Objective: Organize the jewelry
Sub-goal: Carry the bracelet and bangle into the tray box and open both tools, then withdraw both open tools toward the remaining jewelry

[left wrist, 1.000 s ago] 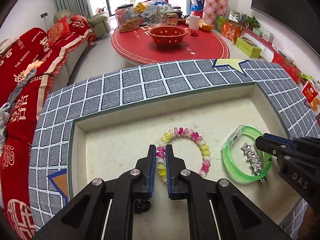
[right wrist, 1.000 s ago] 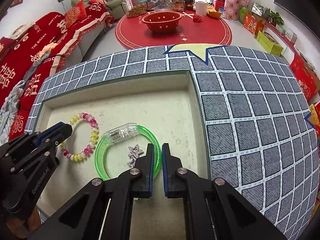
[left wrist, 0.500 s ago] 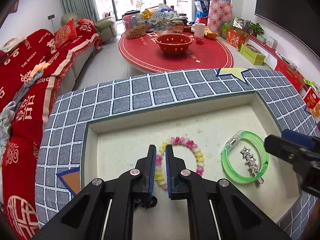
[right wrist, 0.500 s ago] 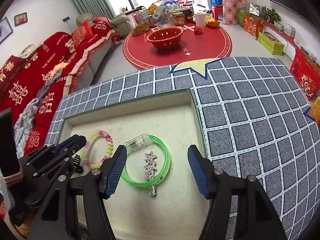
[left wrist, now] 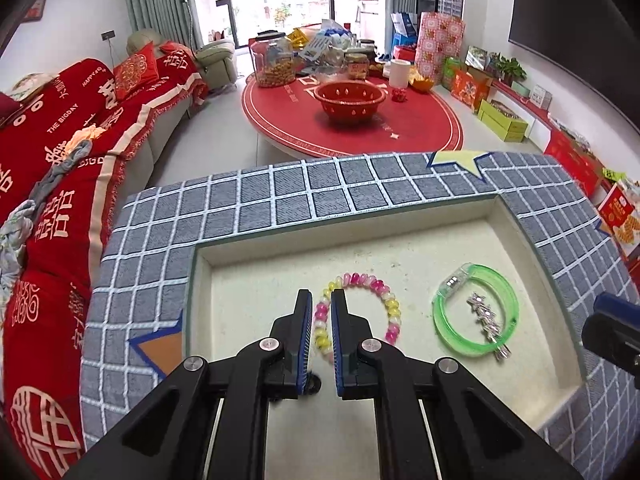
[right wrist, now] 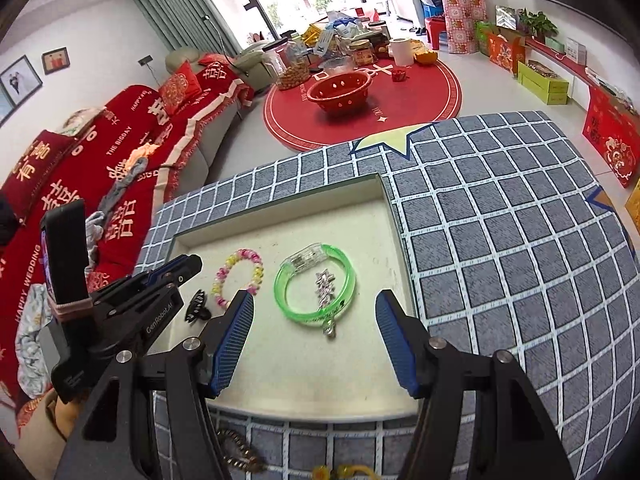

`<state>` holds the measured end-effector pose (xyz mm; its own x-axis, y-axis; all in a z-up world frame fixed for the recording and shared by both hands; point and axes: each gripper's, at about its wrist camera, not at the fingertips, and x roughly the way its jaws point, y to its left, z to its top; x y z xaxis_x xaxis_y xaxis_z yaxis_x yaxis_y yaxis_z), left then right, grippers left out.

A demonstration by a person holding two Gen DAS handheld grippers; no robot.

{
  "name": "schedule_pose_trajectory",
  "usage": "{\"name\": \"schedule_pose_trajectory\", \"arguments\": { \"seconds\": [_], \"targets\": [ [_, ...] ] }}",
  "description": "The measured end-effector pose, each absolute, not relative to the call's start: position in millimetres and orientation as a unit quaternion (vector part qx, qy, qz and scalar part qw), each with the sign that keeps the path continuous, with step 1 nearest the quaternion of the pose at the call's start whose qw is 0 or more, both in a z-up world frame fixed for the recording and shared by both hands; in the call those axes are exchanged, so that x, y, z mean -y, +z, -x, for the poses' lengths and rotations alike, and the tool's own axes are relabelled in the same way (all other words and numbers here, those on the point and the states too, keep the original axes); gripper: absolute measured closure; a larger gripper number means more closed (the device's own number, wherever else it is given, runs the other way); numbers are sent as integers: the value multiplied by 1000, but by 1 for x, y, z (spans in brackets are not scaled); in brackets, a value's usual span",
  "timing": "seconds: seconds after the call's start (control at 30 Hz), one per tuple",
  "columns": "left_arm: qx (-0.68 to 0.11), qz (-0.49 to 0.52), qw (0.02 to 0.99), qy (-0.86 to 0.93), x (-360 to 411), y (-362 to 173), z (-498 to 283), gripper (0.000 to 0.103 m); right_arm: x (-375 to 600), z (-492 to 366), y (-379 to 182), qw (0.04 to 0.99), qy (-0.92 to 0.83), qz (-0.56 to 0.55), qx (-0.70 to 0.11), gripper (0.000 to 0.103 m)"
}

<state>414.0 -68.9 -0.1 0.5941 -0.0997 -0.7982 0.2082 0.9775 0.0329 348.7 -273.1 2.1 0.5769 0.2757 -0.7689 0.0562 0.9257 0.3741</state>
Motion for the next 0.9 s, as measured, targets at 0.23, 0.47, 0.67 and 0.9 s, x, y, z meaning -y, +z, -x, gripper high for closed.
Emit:
{"name": "schedule_pose_trajectory", "arguments": {
  "seconds": [0.23,0.47,0.67,0.9],
  "targets": [
    [-397,-48,914,-68,46,22,-367,0,272,-308,21,877,71,-183,-439,23],
    [-384,-49,918,-79,28,30,-319,0,266,-268,36,888,72,-171,-421,12],
    [-386,-37,917,-95,10,31,-276,0,263,-231,45,900,69,-165,-397,0],
    [-404,-25,908,-109,-1,13,-230,0,264,-196,40,892,66,-161,-418,0]
  ]
}}
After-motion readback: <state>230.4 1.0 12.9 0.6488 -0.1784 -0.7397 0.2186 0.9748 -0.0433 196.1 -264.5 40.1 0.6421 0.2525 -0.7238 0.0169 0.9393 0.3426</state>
